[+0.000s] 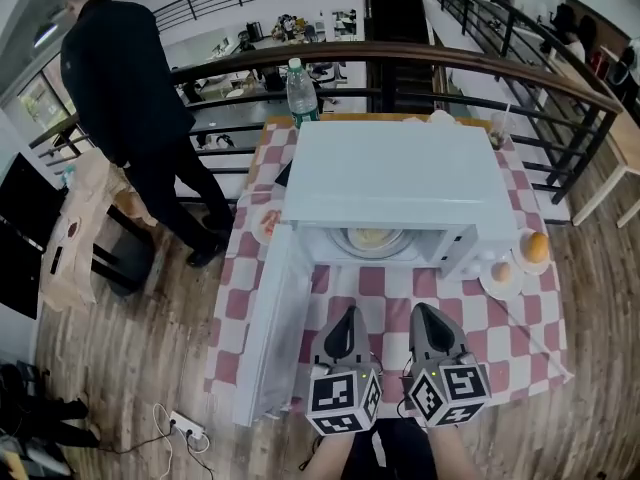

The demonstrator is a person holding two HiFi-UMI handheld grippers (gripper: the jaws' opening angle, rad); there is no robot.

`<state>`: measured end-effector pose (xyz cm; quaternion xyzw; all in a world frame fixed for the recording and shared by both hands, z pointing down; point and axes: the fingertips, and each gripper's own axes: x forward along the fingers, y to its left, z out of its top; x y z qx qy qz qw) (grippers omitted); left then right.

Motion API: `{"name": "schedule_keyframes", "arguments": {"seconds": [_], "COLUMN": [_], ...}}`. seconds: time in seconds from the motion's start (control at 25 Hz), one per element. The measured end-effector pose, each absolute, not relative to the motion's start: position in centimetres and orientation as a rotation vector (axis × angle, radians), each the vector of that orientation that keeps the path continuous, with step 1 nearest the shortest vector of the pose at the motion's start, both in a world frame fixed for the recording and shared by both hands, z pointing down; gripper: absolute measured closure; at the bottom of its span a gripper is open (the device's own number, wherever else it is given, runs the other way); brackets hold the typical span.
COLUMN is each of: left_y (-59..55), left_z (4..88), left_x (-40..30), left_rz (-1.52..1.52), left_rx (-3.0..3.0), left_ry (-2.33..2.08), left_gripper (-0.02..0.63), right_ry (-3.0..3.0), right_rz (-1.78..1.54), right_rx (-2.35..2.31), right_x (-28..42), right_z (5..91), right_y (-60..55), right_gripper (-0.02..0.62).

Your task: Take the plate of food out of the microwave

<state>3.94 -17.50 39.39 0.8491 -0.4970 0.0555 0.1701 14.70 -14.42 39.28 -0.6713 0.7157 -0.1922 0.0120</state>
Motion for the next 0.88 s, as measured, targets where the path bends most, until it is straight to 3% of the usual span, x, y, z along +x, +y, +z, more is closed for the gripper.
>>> {"name": "schedule_keyframes", "arguments": {"seconds": [0.88], "left_y": [-24.5], "left_z": [43.3], "left_x": [7.0], "left_rz": [0.190], "left_rx": [2.233], "left_ry": [-1.508], "left_gripper": [0.598], "right_ry": [2.286], "right_rz": [-0.830], "right_rx": [-1.860], "right_x": [17.7], "right_z": [43.2], "right_y": [-23.3], "right_gripper": [0.603]}}
